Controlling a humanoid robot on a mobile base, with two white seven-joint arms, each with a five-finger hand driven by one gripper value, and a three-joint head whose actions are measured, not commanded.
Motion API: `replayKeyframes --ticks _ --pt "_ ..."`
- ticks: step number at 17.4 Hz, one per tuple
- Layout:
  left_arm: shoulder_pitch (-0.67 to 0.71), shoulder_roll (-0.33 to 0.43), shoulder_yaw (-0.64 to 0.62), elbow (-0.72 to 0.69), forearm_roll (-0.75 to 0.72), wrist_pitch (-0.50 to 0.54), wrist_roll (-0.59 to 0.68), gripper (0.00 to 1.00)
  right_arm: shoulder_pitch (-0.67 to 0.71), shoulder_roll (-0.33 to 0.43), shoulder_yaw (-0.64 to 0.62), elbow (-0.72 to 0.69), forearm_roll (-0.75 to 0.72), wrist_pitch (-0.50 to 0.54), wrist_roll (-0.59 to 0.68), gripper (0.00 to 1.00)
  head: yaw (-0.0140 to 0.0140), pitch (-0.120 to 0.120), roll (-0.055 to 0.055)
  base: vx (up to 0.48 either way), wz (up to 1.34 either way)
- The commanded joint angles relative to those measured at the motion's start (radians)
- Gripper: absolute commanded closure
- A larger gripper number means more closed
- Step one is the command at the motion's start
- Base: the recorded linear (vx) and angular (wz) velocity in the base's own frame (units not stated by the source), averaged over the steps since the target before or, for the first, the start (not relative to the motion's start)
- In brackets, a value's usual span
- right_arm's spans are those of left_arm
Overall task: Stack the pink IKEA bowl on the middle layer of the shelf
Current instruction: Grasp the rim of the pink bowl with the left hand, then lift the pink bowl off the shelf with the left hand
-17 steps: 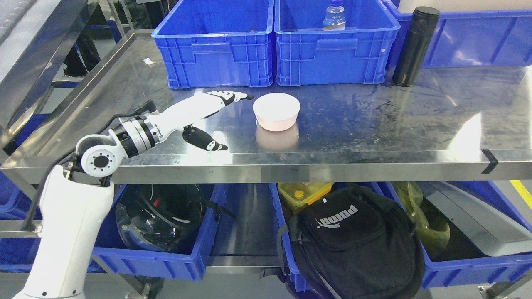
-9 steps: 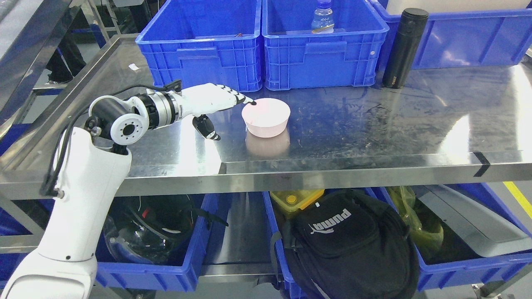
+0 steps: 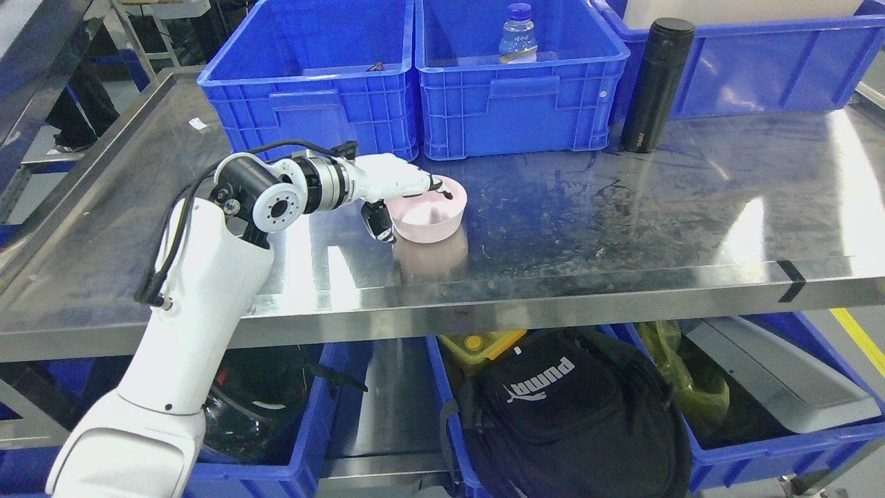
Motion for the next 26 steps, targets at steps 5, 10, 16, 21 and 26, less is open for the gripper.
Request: replayKeyframes --ticks 5,10,16,21,26 --pt "-0.012 -0.097 -0.041 0.146 -0.017 -0.013 -0.058 0.47 0.022 -0.017 0.000 -0.017 0.000 0.000 0.001 0.00 0.0000 0.000 0.000 0.024 -0.01" --pt "-0.017 -0.149 0.109 0.180 -0.017 -0.115 -0.111 1.00 0.022 -0.017 0.000 -0.017 0.000 0.000 0.001 0.00 0.0000 0.000 0.000 0.009 0.02" --pt "-0.044 -0.215 0.263 0.162 0.001 -0.197 -0.118 1.00 0.022 -0.017 0.000 -0.017 0.000 0.000 0.001 0.00 0.0000 0.000 0.000 0.010 0.03" --pt "-0.073 -0.218 0.373 0.038 0.089 -0.217 -0.183 1.00 0.022 -0.017 0.000 -0.017 0.000 0.000 0.001 0.00 0.0000 0.000 0.000 0.001 -0.01" --pt "-0.064 -0.205 0.407 -0.090 0.176 -0.215 -0.203 1.00 0.022 -0.017 0.000 -0.017 0.000 0.000 0.001 0.00 0.0000 0.000 0.000 0.000 0.00"
